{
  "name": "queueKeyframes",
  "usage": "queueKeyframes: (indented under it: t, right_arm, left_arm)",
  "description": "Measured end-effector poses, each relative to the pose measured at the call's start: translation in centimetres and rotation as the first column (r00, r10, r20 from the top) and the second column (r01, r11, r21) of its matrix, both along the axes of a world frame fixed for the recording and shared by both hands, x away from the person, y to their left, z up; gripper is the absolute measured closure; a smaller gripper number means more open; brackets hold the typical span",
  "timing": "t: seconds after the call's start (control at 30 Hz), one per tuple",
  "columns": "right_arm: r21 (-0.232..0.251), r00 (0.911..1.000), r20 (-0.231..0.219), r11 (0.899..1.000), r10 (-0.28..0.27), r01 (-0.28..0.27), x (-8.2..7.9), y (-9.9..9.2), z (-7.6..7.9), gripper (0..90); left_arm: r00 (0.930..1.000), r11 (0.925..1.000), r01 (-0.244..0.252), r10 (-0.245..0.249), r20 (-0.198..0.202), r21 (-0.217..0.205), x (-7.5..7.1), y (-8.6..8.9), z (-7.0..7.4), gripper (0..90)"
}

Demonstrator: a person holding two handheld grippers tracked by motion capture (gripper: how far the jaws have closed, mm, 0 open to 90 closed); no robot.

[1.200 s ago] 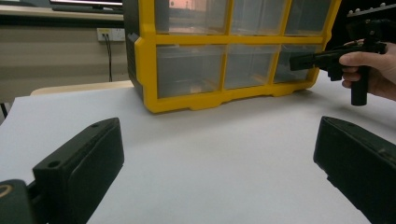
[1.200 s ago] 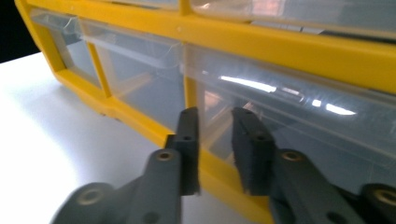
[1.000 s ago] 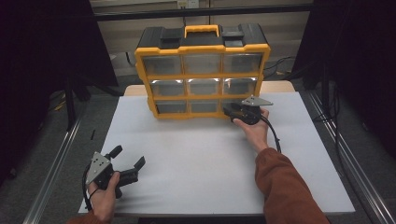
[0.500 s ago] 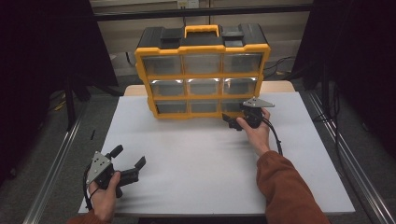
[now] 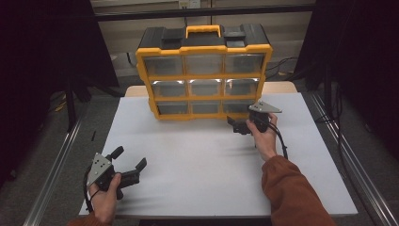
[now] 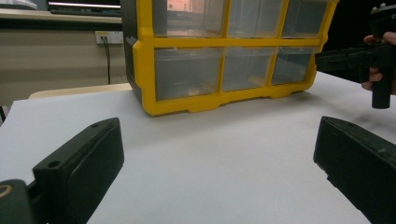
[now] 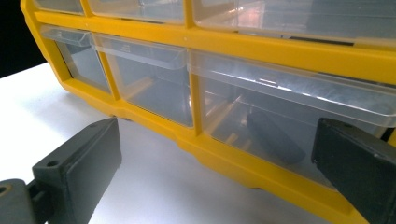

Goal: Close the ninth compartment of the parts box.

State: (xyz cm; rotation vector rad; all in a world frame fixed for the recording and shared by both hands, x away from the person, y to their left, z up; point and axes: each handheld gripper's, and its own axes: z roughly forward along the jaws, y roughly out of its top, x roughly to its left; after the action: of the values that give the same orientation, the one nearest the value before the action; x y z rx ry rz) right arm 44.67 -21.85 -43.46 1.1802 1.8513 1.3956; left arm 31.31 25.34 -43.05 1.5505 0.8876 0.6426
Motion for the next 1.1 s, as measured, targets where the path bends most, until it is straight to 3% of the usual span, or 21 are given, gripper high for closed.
queueKeyframes:
  t: [0.93,1.1]
  right_arm:
    - [0.013,0.9963,0.065,0.998,-0.057,0.056,-4.5,-2.6,1.6,0.9]
    - [0.013,0.9954,0.075,0.998,-0.06,0.059,-5.3,-2.7,1.7,0.8]
  left_arm:
    - [1.0,1.0,-0.002,0.002,-0.002,-0.008,-0.1,0.0,0.0,1.7]
    - [1.0,1.0,-0.002,0.002,-0.003,0.006,-0.1,0.0,0.0,1.7]
